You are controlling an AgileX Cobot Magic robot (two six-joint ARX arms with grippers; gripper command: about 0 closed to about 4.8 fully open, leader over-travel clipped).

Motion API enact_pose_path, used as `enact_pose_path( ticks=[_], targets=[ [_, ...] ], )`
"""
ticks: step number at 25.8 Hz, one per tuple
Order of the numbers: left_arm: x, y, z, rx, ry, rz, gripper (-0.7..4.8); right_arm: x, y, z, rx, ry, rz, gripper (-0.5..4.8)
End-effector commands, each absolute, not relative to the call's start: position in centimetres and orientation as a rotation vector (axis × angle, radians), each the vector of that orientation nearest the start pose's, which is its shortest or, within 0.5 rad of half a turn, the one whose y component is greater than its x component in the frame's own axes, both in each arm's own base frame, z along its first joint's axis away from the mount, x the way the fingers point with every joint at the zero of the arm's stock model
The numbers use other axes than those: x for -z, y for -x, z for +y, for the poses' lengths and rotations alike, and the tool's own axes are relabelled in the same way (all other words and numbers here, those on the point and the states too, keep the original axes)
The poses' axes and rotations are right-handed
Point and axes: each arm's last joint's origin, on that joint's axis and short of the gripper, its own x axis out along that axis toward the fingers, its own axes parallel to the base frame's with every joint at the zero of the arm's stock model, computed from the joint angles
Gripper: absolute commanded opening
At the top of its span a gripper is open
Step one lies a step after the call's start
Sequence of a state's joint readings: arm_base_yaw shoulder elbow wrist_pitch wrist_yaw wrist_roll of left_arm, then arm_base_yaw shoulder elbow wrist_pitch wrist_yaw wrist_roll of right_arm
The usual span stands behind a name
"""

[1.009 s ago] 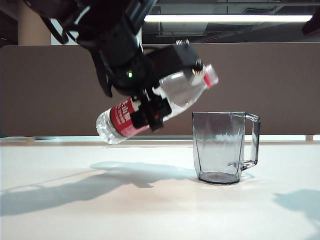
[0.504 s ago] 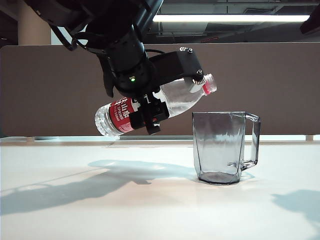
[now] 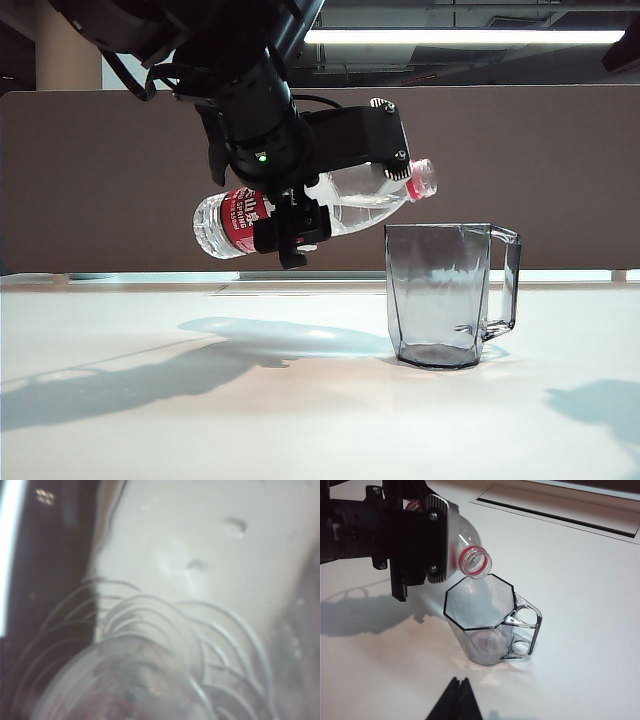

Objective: Pick up the mineral water bottle with the left hand on the table and pour water into the mug until it's half full.

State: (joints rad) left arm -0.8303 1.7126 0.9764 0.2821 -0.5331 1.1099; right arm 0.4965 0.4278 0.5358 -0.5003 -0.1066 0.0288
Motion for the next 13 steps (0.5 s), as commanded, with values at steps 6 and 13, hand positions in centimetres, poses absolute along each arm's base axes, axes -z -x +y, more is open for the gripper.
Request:
enact_pose_path(
  ticks=[6, 13],
  targets=[
    [-21.59, -25.72, -26.01, 0.433, -1.422, 0.087, 2.95, -26.43, -9.17, 5.34, -0.596, 0.050, 0.385, -0.05],
    [-21.60, -25.72, -26.01, 0.439, -1.498, 0.071, 2.95, -26.43, -9.17, 5.34, -0.596, 0.050, 0.385, -0.05]
  ],
)
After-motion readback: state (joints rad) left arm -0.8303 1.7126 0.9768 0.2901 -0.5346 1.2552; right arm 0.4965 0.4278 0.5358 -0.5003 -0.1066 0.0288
